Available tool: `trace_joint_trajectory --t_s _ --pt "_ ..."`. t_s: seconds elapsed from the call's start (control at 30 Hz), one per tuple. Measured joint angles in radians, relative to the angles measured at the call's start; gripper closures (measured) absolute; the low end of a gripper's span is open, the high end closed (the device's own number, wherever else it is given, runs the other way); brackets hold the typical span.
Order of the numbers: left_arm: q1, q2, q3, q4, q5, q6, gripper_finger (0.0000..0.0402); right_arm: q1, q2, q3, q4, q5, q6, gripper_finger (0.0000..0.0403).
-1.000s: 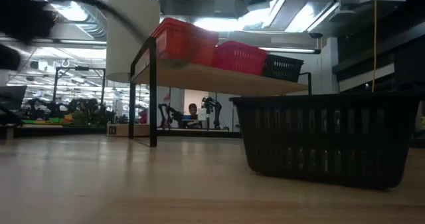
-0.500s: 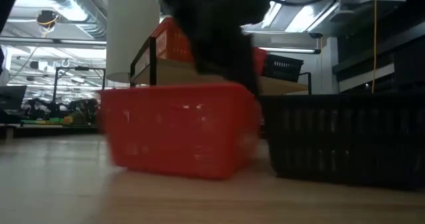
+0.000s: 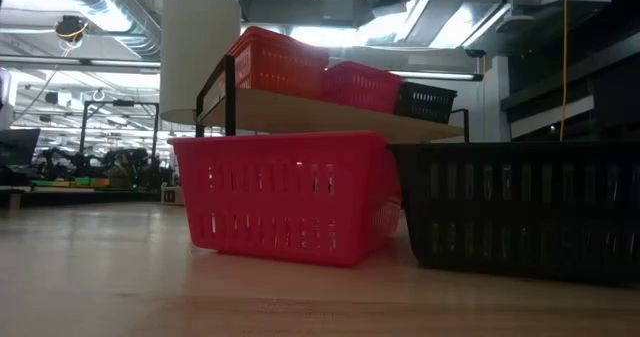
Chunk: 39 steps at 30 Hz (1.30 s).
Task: Stack baskets on shelf by color
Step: Stack the black basket on top of the other stacked black baskets on the shelf
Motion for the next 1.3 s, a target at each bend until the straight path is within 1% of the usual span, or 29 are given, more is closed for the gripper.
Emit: trace_joint_trajectory --t_s 0.13,0.23,0.37,0.47,0.57,0.63,0.73,0.83,0.9,1.0,1.1,1.2,1.3 --pt "-0.075 -0.096 0.014 -0.177 0.001 0.038 0.0401 0.000 0.065 0.000 0.148 -0.026 -0.114 0.0304" --pt "-0.125 -0.139 0.014 -0.294 0.025 0.050 0.0401 -0.014 0.138 0.000 0.282 -0.029 -0.221 0.0304" --pt "-0.162 -0.184 0.012 -0.400 -0.002 -0.012 0.0401 -0.056 0.245 0.000 0.362 -0.075 -0.316 0.0304" --pt "-0.168 -0.196 0.014 -0.421 -0.012 -0.032 0.0401 -0.098 0.314 -0.001 0.395 -0.155 -0.319 0.0304" --pt "-0.169 -0.193 0.011 -0.464 -0.012 -0.039 0.0401 -0.137 0.369 -0.001 0.470 -0.237 -0.319 0.0304" --pt "-0.173 -0.197 0.013 -0.486 -0.016 -0.054 0.0401 -0.155 0.398 -0.001 0.535 -0.272 -0.321 0.0304" --pt "-0.180 -0.195 0.012 -0.559 -0.010 -0.071 0.0401 -0.171 0.424 -0.001 0.595 -0.288 -0.324 0.0304" --pt "-0.198 -0.213 0.005 -0.609 -0.016 -0.096 0.0401 -0.176 0.435 -0.001 0.632 -0.276 -0.325 0.0304" --pt "-0.221 -0.255 -0.018 -0.594 -0.034 -0.113 0.0401 -0.178 0.434 0.000 0.663 -0.256 -0.324 0.0304" --pt "-0.264 -0.345 -0.109 -0.551 -0.092 -0.138 0.0401 -0.178 0.432 0.000 0.673 -0.231 -0.326 0.0304" --pt "-0.296 -0.471 -0.259 -0.440 -0.154 -0.160 0.0401 -0.178 0.432 0.000 0.676 -0.229 -0.327 0.0304" --pt "-0.305 -0.627 -0.458 -0.255 -0.173 -0.156 0.0401 -0.182 0.432 0.000 0.684 -0.229 -0.380 0.0304" --pt "-0.283 -0.789 -0.682 -0.034 -0.184 -0.110 0.0401 -0.183 0.432 0.000 0.716 -0.228 -0.431 0.0304"
